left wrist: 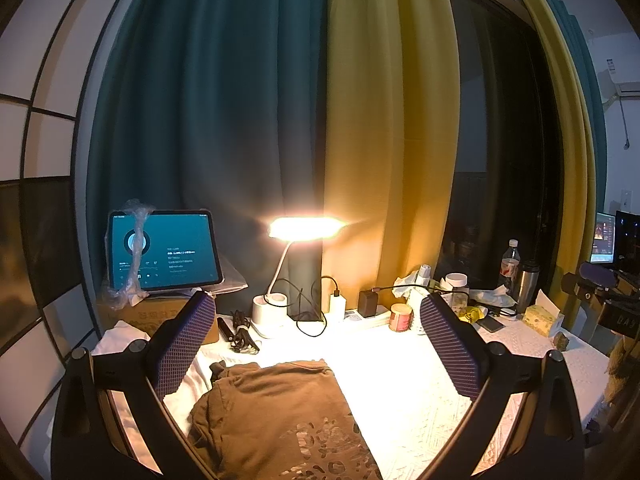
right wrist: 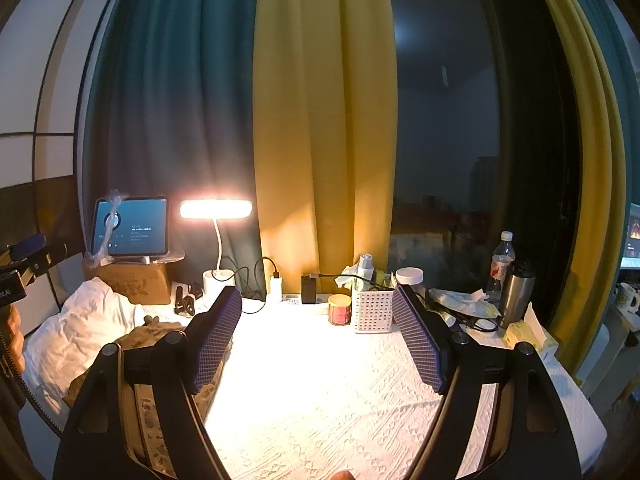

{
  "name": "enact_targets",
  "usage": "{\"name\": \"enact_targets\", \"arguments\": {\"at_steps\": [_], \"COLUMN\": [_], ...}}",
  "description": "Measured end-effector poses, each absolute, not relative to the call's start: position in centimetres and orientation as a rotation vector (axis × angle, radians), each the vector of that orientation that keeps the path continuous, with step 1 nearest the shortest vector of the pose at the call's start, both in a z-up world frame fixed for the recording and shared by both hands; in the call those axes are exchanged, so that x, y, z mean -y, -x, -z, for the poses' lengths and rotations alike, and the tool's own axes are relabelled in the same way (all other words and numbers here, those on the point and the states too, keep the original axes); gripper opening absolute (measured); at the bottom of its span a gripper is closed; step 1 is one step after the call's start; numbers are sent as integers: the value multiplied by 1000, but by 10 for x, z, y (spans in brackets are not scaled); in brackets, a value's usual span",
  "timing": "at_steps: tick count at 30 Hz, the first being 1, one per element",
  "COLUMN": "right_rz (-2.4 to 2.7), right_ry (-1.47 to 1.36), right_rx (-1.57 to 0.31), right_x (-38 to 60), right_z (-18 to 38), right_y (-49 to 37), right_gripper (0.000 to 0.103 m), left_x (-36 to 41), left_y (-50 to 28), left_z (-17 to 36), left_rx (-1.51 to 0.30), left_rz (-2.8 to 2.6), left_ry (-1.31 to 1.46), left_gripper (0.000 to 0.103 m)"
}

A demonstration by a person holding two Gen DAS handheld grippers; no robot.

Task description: Fold small clothes

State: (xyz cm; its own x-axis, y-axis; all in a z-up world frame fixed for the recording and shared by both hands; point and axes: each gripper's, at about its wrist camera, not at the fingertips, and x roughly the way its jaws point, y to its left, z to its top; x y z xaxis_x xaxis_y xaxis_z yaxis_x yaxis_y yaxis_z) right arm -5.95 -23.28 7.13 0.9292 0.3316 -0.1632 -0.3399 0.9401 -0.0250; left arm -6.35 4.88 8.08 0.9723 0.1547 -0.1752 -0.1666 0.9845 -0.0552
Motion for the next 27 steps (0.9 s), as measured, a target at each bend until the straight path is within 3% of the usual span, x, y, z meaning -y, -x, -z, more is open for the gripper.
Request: {"name": "enact_targets", "arguments": {"at_steps": [27], "right_rz": [-333], "right_ry": [45], "right_rx": [-171], "right_x": [232], "right_z": [-61], "right_y": [62], "right_gripper": [80], "left_x": [-44], "left_y": [62], "left_z": [-81], "left_rx": [-175], "left_rz": [-154], "left_ry": [67], "left_gripper": [101]}}
